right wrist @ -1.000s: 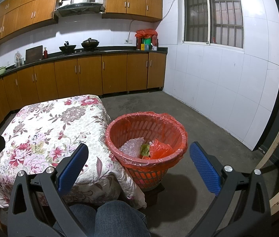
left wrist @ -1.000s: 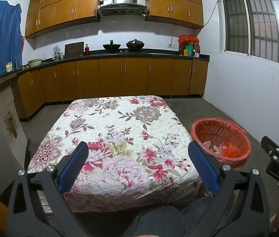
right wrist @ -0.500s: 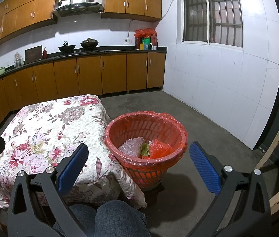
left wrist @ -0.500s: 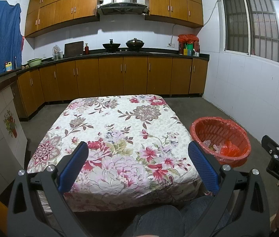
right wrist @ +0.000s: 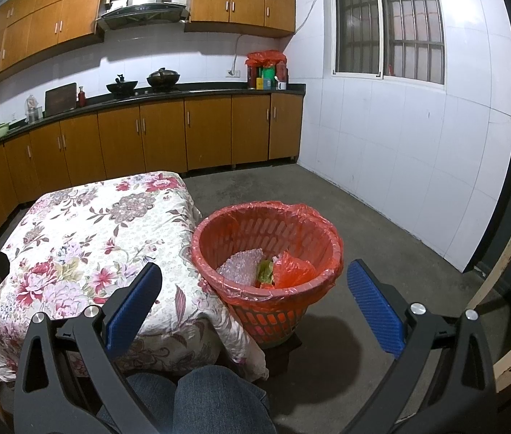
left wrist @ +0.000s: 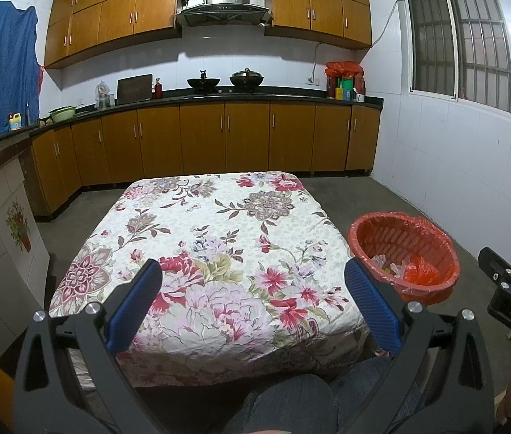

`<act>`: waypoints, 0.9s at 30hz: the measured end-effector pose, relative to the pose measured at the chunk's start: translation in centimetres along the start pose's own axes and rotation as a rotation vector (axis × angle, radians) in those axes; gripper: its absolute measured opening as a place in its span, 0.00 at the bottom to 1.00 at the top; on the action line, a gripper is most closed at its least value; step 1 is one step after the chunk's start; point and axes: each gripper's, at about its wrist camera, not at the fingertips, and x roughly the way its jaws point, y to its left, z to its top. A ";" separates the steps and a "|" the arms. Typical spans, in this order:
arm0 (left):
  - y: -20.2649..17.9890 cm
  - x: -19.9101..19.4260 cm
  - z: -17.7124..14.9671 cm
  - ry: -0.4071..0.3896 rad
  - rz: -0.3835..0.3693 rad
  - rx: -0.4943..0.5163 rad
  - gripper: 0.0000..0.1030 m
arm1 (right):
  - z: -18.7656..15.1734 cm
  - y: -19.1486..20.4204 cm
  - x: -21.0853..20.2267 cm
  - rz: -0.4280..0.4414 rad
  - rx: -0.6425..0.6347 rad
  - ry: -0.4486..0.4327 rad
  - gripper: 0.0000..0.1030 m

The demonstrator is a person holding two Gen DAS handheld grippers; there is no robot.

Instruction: Collect trash

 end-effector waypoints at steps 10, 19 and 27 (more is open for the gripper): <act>0.0 0.1 -0.1 0.002 -0.001 0.001 0.96 | 0.1 -0.1 0.0 -0.001 0.000 0.001 0.98; 0.1 0.2 -1.0 0.016 -0.003 -0.005 0.96 | -0.1 0.0 0.0 0.000 0.001 0.003 0.98; 0.1 0.0 -1.1 0.017 -0.002 -0.004 0.96 | -0.3 -0.1 -0.1 0.000 0.003 0.005 0.98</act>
